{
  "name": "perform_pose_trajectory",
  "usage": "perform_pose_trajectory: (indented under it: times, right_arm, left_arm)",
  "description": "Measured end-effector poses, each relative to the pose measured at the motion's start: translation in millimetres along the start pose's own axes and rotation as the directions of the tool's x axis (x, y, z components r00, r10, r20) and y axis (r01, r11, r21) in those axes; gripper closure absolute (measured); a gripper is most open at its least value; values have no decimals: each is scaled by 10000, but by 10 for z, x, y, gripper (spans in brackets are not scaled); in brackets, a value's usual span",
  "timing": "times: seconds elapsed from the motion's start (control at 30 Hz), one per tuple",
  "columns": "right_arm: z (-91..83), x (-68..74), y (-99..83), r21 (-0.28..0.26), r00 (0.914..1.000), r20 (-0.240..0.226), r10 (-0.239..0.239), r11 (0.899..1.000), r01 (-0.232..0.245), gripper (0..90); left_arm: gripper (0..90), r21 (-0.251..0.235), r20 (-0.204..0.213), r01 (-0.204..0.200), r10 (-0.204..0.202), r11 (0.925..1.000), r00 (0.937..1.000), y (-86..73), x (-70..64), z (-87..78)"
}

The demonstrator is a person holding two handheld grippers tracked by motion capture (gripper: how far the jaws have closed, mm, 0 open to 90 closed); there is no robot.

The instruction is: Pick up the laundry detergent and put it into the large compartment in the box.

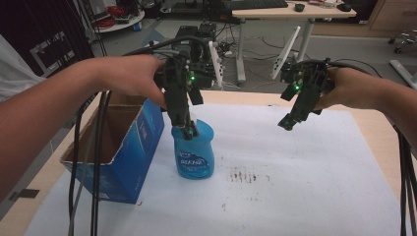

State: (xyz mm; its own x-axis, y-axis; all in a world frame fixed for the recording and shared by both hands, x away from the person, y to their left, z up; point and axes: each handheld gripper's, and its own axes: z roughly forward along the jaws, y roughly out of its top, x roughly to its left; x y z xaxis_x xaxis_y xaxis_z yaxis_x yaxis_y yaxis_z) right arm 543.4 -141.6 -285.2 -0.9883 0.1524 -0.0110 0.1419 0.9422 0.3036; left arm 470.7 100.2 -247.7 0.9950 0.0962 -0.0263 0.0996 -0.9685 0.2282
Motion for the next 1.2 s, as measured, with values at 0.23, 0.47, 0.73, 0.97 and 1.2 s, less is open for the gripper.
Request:
perform_pose_trajectory:
  times: [0.23,0.47,0.73,0.97,1.2]
  right_arm:
    - [-2,-4,-24,-32,10000,27,56,10000,-56,40]
    - [-7,-8,-25,-90,10000,16,60,9999,-60,40]
    - [-4,-13,-26,-111,9999,16,113,9999,-113,40]
    - [-4,-25,-38,-126,9999,37,110,9999,-109,40]
    - [9,-26,-32,-102,9999,12,122,9999,-122,40]
  left_arm:
    - [55,50,-96,-60,60,10000,9999,-49,-2,107]
    - [55,43,-168,-26,26,10000,9999,-100,5,177]
    - [55,232,-20,-92,93,9997,10000,-128,5,324]
    - [55,307,6,-135,135,9994,9999,-137,13,379]
    - [98,332,37,-206,205,9992,9998,-154,28,420]
